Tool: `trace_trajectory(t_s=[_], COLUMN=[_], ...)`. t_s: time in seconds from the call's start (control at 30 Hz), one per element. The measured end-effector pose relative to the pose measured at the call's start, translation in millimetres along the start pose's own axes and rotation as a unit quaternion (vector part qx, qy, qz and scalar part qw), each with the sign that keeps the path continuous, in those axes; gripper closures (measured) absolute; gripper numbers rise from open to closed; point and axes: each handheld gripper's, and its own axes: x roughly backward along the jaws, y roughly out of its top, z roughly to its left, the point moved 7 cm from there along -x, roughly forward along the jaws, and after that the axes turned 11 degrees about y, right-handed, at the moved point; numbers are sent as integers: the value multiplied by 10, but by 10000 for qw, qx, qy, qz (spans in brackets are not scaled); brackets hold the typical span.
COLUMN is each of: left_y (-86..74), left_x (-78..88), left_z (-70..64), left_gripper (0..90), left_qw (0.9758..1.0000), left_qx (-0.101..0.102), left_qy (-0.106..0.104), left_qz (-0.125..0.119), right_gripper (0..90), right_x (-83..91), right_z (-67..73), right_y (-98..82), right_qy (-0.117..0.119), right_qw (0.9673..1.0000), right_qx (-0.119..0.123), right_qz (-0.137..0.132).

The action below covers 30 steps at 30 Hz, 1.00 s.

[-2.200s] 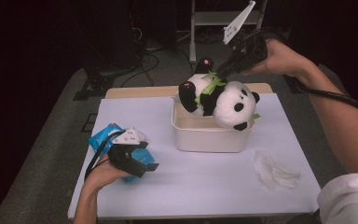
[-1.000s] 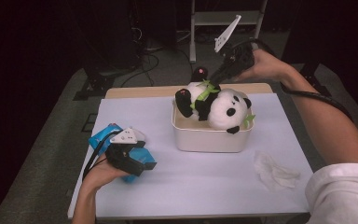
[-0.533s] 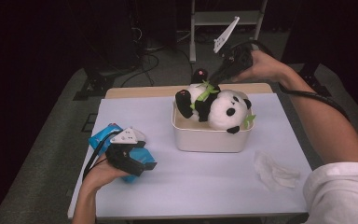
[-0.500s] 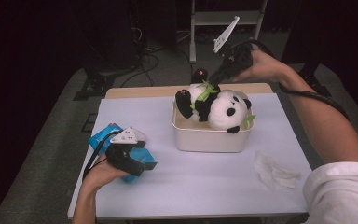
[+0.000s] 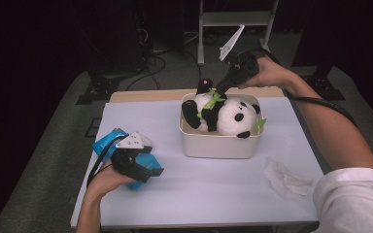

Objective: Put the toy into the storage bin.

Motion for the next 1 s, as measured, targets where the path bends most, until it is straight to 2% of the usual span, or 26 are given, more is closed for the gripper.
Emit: trace_trajectory(t_s=[0.6,0.8,1.0], left_y=[-28,-29,-14], left_x=[9,-13,-32], left_z=[-27,-44,-67], left_gripper=[101,101,101], left_qw=[10000,10000,9999], left_qx=[-35,-48,-108], left_qy=[-25,-54,-64], left_qz=[44,64,66], right_gripper=[772,770,762], right_x=[-309,-467,-605], right_z=[-11,-19,-10], right_y=[-80,-215,-330], right_qy=[202,279,428], right_qw=[9998,9993,9987], right_qx=[-84,-158,-252], right_qz=[17,204,114])
